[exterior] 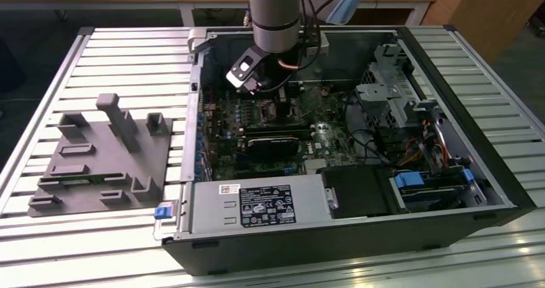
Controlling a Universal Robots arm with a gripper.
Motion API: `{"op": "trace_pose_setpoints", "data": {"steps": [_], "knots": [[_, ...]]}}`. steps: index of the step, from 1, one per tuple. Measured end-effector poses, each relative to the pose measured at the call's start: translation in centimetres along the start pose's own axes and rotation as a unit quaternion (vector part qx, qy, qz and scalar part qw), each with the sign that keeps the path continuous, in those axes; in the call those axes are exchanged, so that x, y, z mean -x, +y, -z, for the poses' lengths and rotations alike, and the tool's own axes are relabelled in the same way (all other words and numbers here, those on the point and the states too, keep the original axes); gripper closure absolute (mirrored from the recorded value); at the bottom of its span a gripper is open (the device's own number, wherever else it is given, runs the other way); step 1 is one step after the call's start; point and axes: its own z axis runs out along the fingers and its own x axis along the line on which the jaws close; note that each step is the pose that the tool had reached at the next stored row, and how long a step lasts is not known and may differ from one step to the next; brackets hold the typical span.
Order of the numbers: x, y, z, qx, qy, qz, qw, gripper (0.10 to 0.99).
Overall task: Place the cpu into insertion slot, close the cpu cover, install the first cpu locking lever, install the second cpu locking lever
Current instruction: 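Place the cpu into insertion slot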
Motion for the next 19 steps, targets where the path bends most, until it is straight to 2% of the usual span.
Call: {"op": "trace_pose_setpoints", "data": {"steps": [19], "knots": [[-0.14,-0.12,-0.44,0.0000,0.0001,0.000,1.0000,0.549]]}}
